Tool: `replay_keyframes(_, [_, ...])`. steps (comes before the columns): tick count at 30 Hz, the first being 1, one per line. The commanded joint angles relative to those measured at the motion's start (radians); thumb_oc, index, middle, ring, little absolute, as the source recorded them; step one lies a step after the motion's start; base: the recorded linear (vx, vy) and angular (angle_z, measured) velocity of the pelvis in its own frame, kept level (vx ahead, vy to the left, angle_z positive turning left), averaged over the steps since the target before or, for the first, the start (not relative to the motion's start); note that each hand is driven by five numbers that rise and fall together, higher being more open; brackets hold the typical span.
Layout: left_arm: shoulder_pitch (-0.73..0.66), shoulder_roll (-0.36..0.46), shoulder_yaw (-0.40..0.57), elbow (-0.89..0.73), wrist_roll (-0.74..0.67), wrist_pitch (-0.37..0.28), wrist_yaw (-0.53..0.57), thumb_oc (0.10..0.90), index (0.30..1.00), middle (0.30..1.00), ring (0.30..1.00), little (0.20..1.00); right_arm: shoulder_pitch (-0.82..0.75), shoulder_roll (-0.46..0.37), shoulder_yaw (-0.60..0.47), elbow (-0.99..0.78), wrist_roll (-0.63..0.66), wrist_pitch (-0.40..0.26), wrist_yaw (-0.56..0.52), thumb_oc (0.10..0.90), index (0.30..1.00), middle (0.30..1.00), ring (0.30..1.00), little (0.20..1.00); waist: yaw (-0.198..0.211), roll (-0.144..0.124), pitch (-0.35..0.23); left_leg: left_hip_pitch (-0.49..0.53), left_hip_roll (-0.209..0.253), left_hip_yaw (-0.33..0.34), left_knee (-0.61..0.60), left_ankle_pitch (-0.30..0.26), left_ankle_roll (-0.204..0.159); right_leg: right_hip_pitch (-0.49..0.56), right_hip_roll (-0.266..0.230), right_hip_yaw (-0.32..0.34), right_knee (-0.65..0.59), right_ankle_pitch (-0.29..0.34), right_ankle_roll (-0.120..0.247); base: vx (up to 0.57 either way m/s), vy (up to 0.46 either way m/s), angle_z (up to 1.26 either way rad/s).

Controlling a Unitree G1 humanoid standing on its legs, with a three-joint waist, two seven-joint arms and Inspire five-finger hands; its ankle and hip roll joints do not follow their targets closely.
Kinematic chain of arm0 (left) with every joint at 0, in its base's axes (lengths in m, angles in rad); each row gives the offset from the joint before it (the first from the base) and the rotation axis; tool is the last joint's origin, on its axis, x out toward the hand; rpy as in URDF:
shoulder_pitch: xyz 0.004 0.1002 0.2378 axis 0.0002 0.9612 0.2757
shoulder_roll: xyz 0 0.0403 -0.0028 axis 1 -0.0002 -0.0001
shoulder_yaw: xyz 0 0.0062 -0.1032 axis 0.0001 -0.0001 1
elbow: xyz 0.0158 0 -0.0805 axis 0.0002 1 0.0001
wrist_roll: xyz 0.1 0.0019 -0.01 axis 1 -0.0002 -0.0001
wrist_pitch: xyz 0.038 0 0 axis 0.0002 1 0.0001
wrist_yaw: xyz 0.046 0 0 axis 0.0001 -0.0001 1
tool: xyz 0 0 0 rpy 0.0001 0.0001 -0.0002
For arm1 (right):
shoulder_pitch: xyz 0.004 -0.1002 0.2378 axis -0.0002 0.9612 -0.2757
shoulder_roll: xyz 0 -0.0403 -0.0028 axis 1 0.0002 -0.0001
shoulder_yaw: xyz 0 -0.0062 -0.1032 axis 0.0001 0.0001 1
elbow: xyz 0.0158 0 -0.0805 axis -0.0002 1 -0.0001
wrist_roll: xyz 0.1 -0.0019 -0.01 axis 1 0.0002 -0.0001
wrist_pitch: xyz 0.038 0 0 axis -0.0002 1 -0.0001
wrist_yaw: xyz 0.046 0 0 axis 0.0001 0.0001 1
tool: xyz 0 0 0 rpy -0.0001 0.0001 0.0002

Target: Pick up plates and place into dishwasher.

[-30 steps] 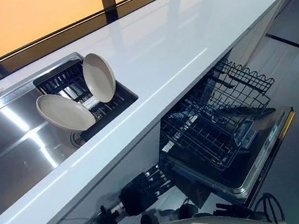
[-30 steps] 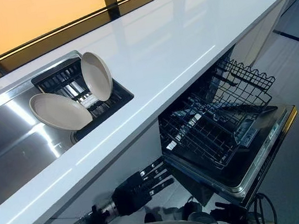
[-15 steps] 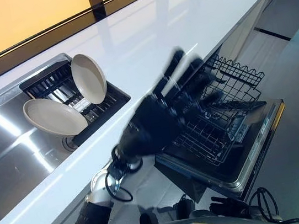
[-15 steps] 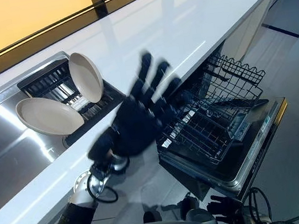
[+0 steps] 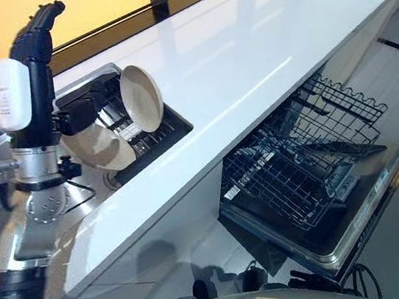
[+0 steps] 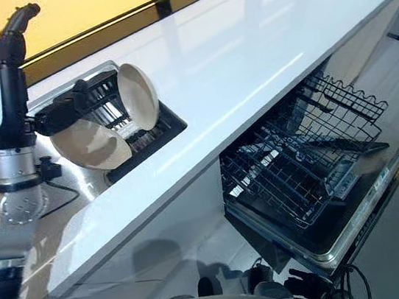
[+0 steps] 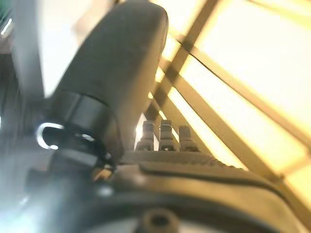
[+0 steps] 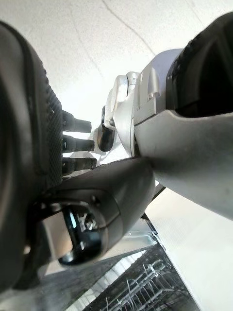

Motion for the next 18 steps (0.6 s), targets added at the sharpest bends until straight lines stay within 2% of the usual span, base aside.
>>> replay_keyframes(1, [-0.036,0.121,0.123,0.05,0.064,0.082,0.043,0.8,0.9,0.9,0.9,0.9,0.009,0.027,0.003,0.009,-0.023,0.015,0.029,0.8,0.9,0.9,0.9,0.9,-0.003,0.031,-0.051,0.001,-0.05,0.015,0.005,-0.111,0.016,0.008,0.053,0.001,0.068,-0.121,0.041,0.0,0.0,0.0])
replay_keyframes(5, [0.037,0.219,0.177,0.164,0.108,0.116,0.068,0.8,0.9,0.9,0.9,0.9,0.002,0.011,0.005,-0.01,-0.027,0.045,0.028,0.8,0.9,0.9,0.9,0.9,0.007,0.043,-0.049,0.002,-0.05,0.008,0.005,-0.108,0.015,0.012,0.051,-0.001,0.069,-0.122,0.041,0.01,0.011,-0.02])
replay_keyframes(8, [0.085,0.274,0.193,0.243,0.141,0.137,0.014,0.8,0.9,0.9,0.9,0.9,-0.002,-0.001,0.005,-0.025,-0.028,0.058,0.031,0.8,0.9,0.9,0.9,0.9,0.009,0.053,-0.044,0.003,-0.049,0.006,0.005,-0.106,0.014,0.013,0.048,-0.007,0.073,-0.122,0.044,0.0,0.01,0.01])
replay_keyframes(11, [0.095,0.314,0.185,0.298,0.161,0.133,-0.049,0.8,0.9,0.9,0.9,0.9,-0.009,-0.01,0.01,-0.035,-0.025,0.069,0.03,0.8,0.9,0.9,0.9,0.9,0.008,0.061,-0.042,0.003,-0.049,0.008,0.005,-0.105,0.013,0.011,0.044,-0.012,0.078,-0.123,0.047,0.01,0.028,0.09])
replay_keyframes(18, [0.037,0.379,0.095,0.379,0.225,0.107,-0.185,0.8,0.9,0.9,0.9,0.9,-0.033,-0.036,0.008,-0.027,-0.027,0.085,0.041,0.8,0.9,0.9,0.9,0.9,-0.002,0.075,-0.036,0.009,-0.049,0.01,0.005,-0.108,0.016,0.006,0.04,-0.009,0.089,-0.122,0.056,0.01,0.017,0.02])
